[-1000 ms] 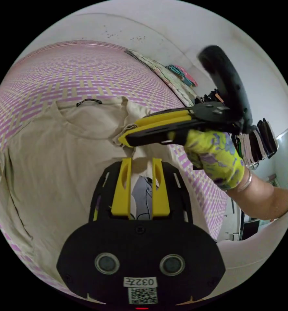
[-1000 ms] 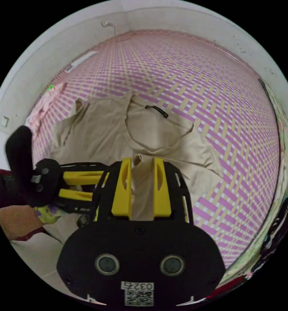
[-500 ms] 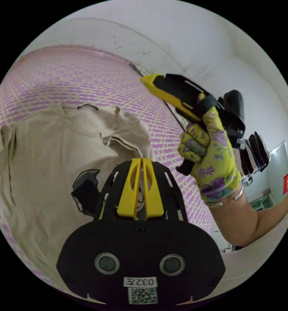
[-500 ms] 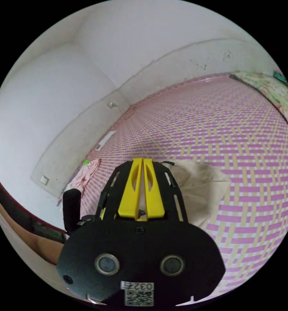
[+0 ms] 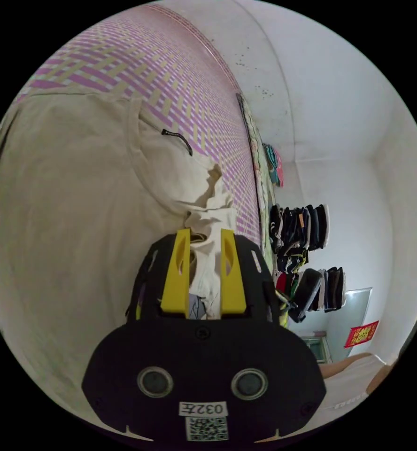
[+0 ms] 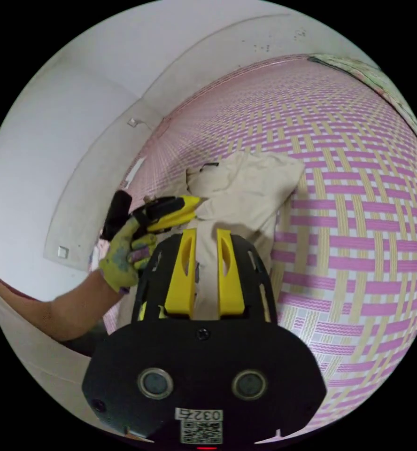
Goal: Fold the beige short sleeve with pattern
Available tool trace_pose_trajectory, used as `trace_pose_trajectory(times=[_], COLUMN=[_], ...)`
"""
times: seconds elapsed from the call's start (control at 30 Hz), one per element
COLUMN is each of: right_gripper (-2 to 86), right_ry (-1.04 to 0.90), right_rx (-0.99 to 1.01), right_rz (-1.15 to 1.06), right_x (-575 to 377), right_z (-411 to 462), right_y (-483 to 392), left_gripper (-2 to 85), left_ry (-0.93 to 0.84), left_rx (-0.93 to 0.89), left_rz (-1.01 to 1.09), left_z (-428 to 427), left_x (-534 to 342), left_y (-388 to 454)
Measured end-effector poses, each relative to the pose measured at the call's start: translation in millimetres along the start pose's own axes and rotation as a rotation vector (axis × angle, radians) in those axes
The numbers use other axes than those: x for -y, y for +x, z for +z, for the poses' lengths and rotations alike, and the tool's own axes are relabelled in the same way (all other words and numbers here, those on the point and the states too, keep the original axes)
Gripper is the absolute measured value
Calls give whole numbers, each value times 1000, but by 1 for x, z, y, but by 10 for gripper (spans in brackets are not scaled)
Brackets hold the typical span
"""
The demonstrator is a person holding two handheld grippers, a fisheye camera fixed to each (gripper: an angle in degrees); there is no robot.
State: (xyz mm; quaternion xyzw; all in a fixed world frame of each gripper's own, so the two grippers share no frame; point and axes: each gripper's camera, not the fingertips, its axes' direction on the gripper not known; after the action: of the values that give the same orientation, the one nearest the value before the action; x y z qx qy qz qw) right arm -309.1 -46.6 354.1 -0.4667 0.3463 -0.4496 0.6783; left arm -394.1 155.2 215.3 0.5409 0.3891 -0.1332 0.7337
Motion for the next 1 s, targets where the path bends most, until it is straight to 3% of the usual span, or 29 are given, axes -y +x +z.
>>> trace_pose_trajectory(times=[0.17,0.33,0.53,0.7,0.77,0.83,0.97,1.0], right_gripper=[104,105,7,-1,4,18,52,53], right_ry=[-93,-134,-120,56,95,62,-215,-204], right_rx=[-160,-332,-468,-432,-352,-287,-100,-89], right_rz=[-233,-381,-408,-424,-539,-629,-643,-631], right_x=[-16,-19,-20,-26,-33,-35,-17,-13], right_z=[28,62,78,30,13,12,37,34], right_y=[-47,-84,-96,-102,-110,-114,-91,-86], left_gripper=[-7,-16,-17,-17,-17,-17,-17,-17], left_ry=[-15,10,-4,94,202,237,112,105], left_rx=[-3,-48,-55,-111,-39,19,95,89], left_rz=[-32,24,61,97,121,30,-147,-153], left_z=[10,4,-1,-26,-54,-62,-45,-44], left_x=[13,14,23,16,-5,-20,-16,-15], left_y=[-7,5,22,44,52,32,-25,-28])
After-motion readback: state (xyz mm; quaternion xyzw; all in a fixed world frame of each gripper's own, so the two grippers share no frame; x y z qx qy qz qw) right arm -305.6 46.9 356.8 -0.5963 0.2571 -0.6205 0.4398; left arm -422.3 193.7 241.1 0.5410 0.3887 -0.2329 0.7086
